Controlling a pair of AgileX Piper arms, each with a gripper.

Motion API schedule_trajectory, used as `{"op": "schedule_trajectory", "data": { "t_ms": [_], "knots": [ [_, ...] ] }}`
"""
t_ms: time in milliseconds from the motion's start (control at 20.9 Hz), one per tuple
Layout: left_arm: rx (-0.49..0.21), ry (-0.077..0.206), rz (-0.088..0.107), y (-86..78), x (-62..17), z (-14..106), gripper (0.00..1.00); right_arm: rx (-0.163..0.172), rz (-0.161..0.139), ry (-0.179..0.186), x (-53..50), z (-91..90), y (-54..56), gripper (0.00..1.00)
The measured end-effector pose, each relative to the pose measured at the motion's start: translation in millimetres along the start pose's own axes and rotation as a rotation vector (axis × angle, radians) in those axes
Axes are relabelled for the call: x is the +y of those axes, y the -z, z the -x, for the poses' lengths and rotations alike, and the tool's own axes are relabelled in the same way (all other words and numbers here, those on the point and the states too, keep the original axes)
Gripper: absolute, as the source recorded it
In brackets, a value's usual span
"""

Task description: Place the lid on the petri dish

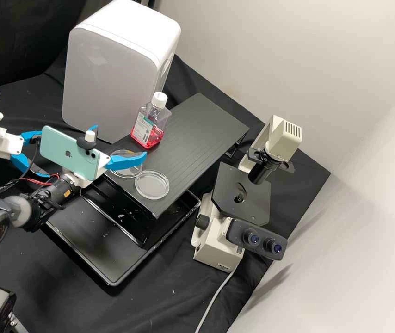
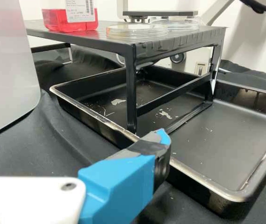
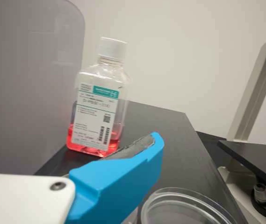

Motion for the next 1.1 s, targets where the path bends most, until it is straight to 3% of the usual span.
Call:
{"op": "schedule_trajectory", "data": {
  "t_ms": [431,958,1101],
  "knots": [
    [0.000,0.000,0.000,0.0,0.0,0.0,1.00,-0.050,-0.001,0.035,-11.1,11.8,-4.1,1.00],
    [0.000,0.000,0.000,0.0,0.0,0.0,1.00,-0.068,-0.011,0.047,-14.4,11.8,-5.1,1.00],
    [0.002,-0.001,0.001,-0.1,0.0,-0.1,1.00,-0.060,-0.067,0.097,-18.7,11.5,-5.3,1.00]
  ]
}}
